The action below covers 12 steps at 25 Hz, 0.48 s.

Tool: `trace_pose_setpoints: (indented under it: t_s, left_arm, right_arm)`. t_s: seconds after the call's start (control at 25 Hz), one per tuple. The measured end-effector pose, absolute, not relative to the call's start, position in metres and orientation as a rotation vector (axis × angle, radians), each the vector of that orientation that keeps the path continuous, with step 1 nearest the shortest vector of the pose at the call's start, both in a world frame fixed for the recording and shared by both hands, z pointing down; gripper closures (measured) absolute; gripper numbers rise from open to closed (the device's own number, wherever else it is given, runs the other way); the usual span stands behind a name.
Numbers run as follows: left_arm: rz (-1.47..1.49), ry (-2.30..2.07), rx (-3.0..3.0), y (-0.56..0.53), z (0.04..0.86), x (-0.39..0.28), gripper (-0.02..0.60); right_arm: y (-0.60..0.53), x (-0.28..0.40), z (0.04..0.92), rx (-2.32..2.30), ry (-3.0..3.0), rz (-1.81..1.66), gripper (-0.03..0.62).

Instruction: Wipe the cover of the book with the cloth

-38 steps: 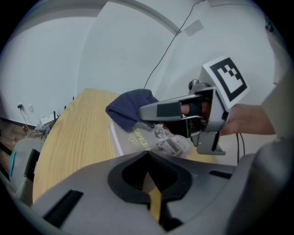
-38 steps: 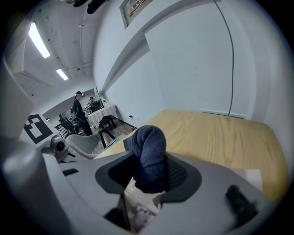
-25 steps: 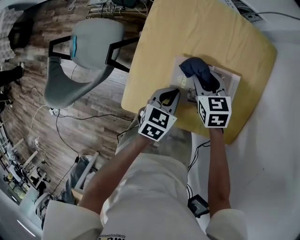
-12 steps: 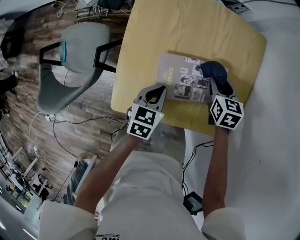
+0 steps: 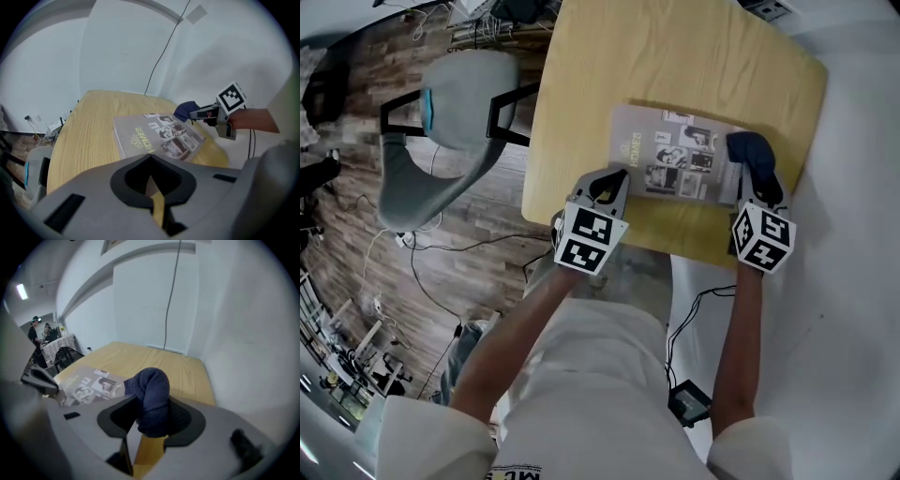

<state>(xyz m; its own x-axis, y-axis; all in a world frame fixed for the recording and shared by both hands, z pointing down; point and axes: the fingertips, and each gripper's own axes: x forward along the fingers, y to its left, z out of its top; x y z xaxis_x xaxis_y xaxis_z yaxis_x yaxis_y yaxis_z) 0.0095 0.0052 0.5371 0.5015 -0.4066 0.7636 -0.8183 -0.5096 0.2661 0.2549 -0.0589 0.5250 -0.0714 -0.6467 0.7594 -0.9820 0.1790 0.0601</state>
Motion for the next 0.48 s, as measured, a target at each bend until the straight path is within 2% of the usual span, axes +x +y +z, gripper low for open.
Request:
trace_pose_setpoints:
  t_s: [0.48]
  left_arm:
    - [0.786, -0.951, 2.207, 0.018, 0.522, 0.010, 0.572]
  right_arm:
    - [-0.044, 0.080, 0.492, 1.120, -2.228, 0.655, 0.419]
